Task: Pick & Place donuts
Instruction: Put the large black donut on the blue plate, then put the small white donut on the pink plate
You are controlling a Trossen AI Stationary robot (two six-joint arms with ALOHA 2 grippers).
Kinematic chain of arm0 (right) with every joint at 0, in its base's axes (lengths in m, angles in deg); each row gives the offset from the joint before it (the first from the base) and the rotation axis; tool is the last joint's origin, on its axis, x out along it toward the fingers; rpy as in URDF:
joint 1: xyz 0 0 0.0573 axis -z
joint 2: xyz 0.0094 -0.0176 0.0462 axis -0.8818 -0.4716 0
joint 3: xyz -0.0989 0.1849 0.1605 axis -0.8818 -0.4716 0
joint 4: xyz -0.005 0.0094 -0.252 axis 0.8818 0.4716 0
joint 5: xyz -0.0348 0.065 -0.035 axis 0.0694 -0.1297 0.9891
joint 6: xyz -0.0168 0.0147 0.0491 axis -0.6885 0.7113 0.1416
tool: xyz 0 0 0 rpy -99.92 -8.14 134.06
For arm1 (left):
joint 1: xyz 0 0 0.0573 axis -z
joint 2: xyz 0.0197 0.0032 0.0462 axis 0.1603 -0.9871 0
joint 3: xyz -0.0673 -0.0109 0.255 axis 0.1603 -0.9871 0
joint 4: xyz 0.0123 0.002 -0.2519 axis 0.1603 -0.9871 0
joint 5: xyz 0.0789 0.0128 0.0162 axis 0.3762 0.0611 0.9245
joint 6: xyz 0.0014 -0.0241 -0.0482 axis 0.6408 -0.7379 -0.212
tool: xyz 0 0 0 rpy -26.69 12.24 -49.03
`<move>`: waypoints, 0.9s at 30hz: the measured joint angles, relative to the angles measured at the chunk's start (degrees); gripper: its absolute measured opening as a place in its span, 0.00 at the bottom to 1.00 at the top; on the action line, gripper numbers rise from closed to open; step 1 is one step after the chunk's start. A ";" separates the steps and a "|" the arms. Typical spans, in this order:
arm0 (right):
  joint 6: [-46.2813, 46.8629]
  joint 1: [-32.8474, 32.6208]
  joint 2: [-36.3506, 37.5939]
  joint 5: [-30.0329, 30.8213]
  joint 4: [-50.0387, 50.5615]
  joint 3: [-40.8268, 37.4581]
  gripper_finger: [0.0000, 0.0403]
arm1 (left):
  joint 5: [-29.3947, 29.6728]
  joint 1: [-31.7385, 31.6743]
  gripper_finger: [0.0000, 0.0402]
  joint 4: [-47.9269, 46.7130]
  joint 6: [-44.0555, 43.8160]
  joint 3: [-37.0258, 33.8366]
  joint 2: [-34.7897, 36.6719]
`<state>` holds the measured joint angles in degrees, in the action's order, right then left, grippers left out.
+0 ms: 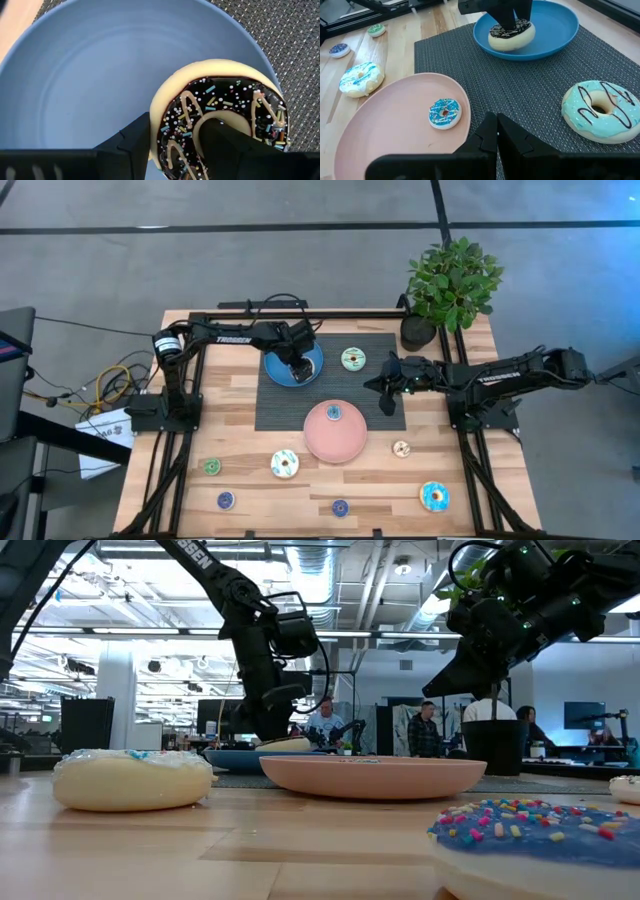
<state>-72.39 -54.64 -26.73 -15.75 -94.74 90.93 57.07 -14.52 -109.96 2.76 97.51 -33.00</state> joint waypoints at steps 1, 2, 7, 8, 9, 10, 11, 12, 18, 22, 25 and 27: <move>0.00 0.00 0.00 0.00 0.00 0.00 0.00 | 0.01 0.00 0.37 0.01 0.01 0.00 0.02; 0.00 0.00 0.00 0.00 0.00 0.00 0.00 | 0.02 0.00 0.37 0.03 0.01 0.00 0.02; 0.00 0.00 0.00 0.00 0.00 0.00 0.00 | 1.32 0.00 0.41 0.28 0.29 0.00 0.02; -0.01 0.00 0.00 0.00 0.00 0.00 0.00 | 1.36 0.00 0.43 0.42 0.29 0.00 0.02; 0.00 0.00 0.00 0.00 0.00 0.00 0.00 | 1.36 -0.02 0.45 0.49 0.29 0.00 0.02; -0.02 0.00 0.00 -0.01 0.00 0.00 0.00 | 1.36 -0.02 0.47 0.48 0.30 0.00 0.02; -0.01 0.00 0.00 0.00 0.00 0.00 0.00 | 1.36 -0.02 0.49 0.48 0.30 0.00 0.02; -0.01 0.00 0.00 -0.01 0.00 0.00 0.00 | 1.36 -0.02 0.51 0.48 0.30 0.00 0.02; -0.02 0.00 0.00 0.00 0.00 0.00 0.00 | 1.34 -0.02 0.60 0.30 1.09 0.00 0.04; 0.00 0.00 0.00 0.00 0.00 0.02 0.00 | 1.34 -0.02 0.62 0.28 1.38 0.00 0.06; 0.00 0.00 0.00 0.00 0.00 0.02 0.00 | 1.30 -0.11 0.62 0.28 1.38 0.02 0.35; -0.02 0.00 0.00 -0.02 0.00 0.02 0.00 | 1.30 -0.20 0.62 0.03 1.49 0.03 0.95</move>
<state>-72.41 -54.64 -26.73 -15.77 -94.74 90.95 58.37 -14.72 -109.92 4.25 97.54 -32.05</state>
